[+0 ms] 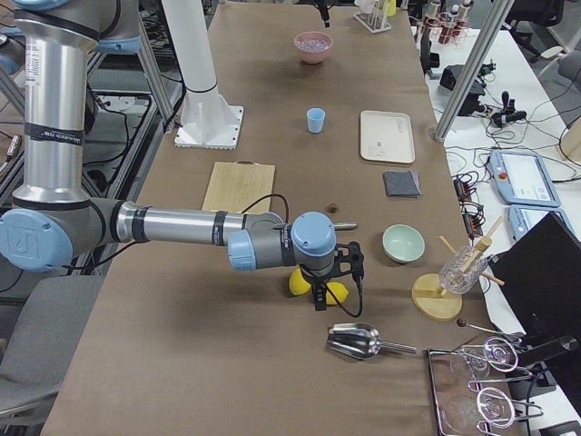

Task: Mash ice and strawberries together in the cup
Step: 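Move the left gripper down over the pink bowl of ice cubes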

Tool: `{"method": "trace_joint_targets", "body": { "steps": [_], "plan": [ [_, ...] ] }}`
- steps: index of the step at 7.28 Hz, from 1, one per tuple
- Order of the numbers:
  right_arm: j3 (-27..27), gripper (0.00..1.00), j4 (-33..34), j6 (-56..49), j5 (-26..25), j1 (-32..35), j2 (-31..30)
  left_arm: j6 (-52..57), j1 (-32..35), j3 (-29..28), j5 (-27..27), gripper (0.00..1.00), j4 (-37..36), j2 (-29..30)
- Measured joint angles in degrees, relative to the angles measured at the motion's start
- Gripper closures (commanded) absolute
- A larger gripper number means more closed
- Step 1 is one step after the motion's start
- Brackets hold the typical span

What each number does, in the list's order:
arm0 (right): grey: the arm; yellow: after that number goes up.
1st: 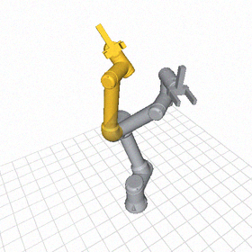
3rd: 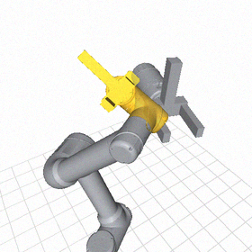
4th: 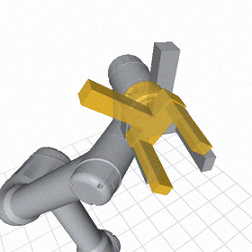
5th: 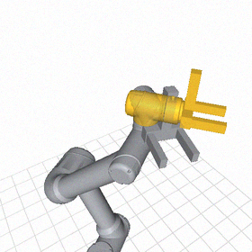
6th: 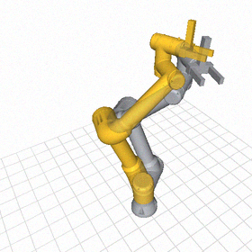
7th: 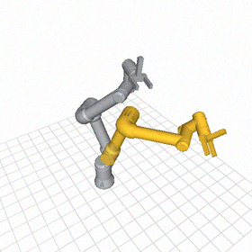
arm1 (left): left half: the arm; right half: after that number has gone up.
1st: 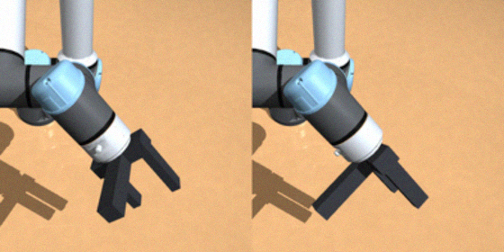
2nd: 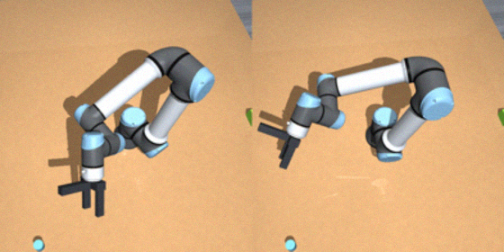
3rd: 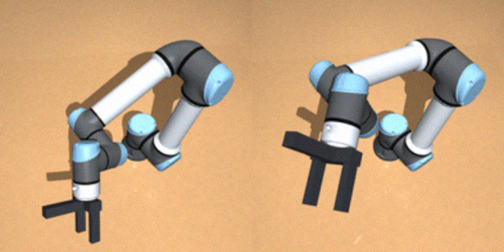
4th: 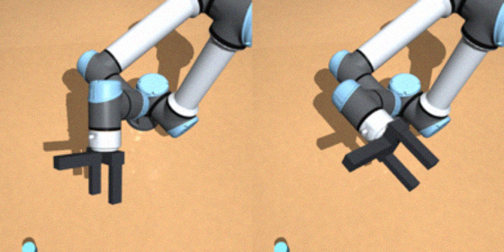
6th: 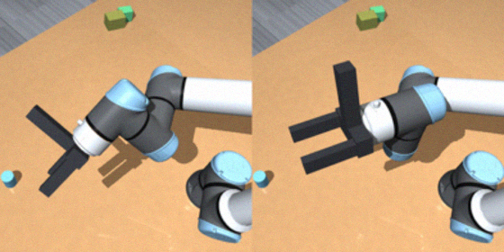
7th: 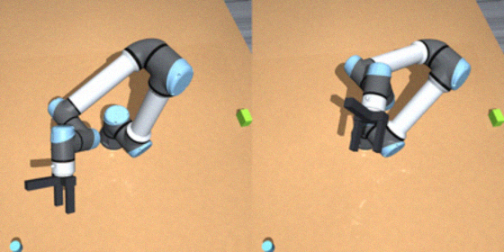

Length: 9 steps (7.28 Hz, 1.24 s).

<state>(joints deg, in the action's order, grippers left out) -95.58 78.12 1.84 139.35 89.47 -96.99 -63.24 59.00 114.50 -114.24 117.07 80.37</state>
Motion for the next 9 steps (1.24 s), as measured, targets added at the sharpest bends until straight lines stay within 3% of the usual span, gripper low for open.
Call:
{"method": "trace_joint_targets", "body": {
  "steps": [5, 6, 9],
  "plan": [
    [-0.23, 0.0, -0.16, 0.01, -0.53, 0.0, 0.69, -23.04, -11.68, 5.63, 8.68, 0.04, -8.56, -1.27],
    [-0.3, 0.0, -0.16, 0.25, -0.67, 0.0, 0.78, -25.28, -12.59, 5.25, 9.08, 0.12, -8.95, -0.64],
    [-0.65, 0.0, -0.84, 1.99, -0.77, 0.0, 0.92, -26.63, -13.17, 2.02, 9.11, 0.19, -9.09, 1.96]
  ]
}}
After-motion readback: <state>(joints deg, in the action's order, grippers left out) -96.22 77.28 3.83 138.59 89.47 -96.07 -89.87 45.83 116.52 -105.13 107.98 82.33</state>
